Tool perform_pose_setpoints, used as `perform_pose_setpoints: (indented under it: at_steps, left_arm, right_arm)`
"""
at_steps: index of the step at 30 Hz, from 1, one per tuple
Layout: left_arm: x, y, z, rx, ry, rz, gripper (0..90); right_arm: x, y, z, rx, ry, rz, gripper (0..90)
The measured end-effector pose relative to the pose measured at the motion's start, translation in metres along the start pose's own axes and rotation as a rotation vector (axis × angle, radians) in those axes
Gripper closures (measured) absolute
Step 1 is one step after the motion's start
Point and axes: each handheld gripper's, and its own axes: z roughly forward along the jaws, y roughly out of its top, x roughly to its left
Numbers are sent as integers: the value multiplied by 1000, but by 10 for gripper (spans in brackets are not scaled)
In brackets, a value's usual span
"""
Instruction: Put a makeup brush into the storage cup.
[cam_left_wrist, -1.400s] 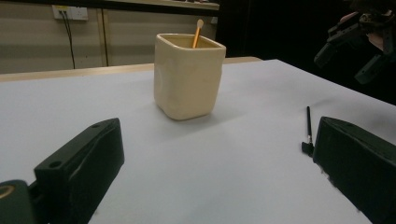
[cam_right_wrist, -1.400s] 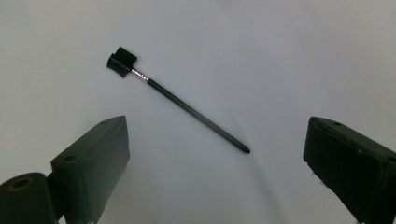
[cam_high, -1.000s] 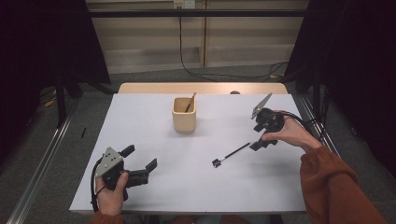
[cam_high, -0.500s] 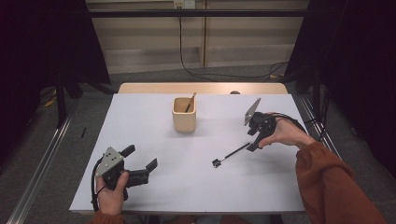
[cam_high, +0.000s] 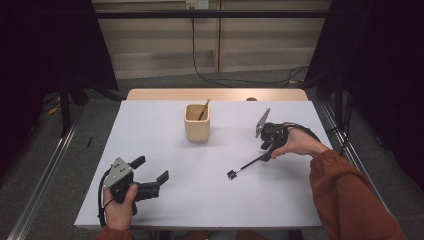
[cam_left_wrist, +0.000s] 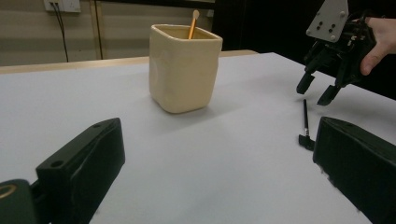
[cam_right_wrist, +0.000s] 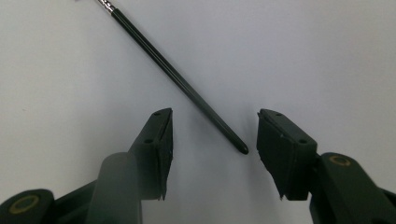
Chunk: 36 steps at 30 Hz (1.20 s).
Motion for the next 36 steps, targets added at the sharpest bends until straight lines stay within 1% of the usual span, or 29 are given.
perform_pose_setpoints:
  at_steps: [2, 3, 5, 6, 7, 8, 9, 13, 15, 17, 19, 20, 22, 24, 25, 26, 27, 28, 31, 33, 36]
  left_arm:
    - [0, 0, 0, 1, 3, 1, 23]
    - [0, 0, 0, 2, 4, -1, 23]
    - [0, 0, 0, 2, 4, -1, 23]
    - [1, 0, 0, 2, 4, 3, 23]
    - [0, 0, 0, 3, 3, 1, 23]
    - [0, 0, 0, 4, 3, 1, 23]
    - [1, -1, 0, 3, 3, 1, 23]
    - [1, 0, 0, 2, -2, 12, 22]
    - [1, -1, 0, 3, -2, 9, 22]
    - [1, -1, 0, 5, 1, 6, 22]
    - [1, -1, 0, 6, 0, 9, 22]
    - [1, 0, 0, 6, -1, 11, 22]
    - [0, -1, 1, 7, -4, 11, 22]
    - [0, -1, 1, 9, -2, 15, 22]
    - [0, -1, 1, 9, -3, 15, 22]
    - [0, -1, 1, 9, -3, 13, 22]
    - [0, -1, 1, 10, -2, 14, 22]
    - [0, -1, 1, 10, -1, 12, 22]
    - [1, -1, 2, 12, -10, -3, 22]
    - [1, -1, 2, 15, -4, 2, 23]
    - [1, -1, 2, 16, -2, 6, 23]
  right_arm:
    - [-1, 1, 3, -2, -6, -22, 496]
    - [0, 1, 4, -2, -4, -20, 508]
    - [-1, 3, 7, -6, -7, -45, 519]
    - [0, 4, 7, 0, -2, -33, 524]
    - [0, 4, 7, -1, -1, -34, 525]
    - [0, 5, 8, -3, 0, -42, 529]
    - [0, 5, 9, 9, 1, -48, 533]
    - [-1, 8, 13, 21, 8, -56, 574]
    - [-1, 8, 14, 28, 4, -65, 592]
    - [0, 7, 14, 25, -7, -64, 612]
    - [1, 7, 15, 27, -16, -81, 618]
    - [2, 7, 15, 28, -18, -82, 624]
    - [3, 8, 15, 33, -22, -96, 648]
    - [5, 8, 15, 35, -25, -96, 671]
    - [4, 9, 15, 32, -22, -114, 686]
    - [5, 9, 15, 40, -21, -104, 699]
    - [5, 9, 15, 39, -20, -109, 711]
    - [6, 9, 15, 45, -16, -103, 727]
    - [4, 10, 15, 46, -10, -95, 768]
    - [3, 10, 15, 53, -11, -81, 794]
    - [2, 12, 15, 62, -12, -85, 858]
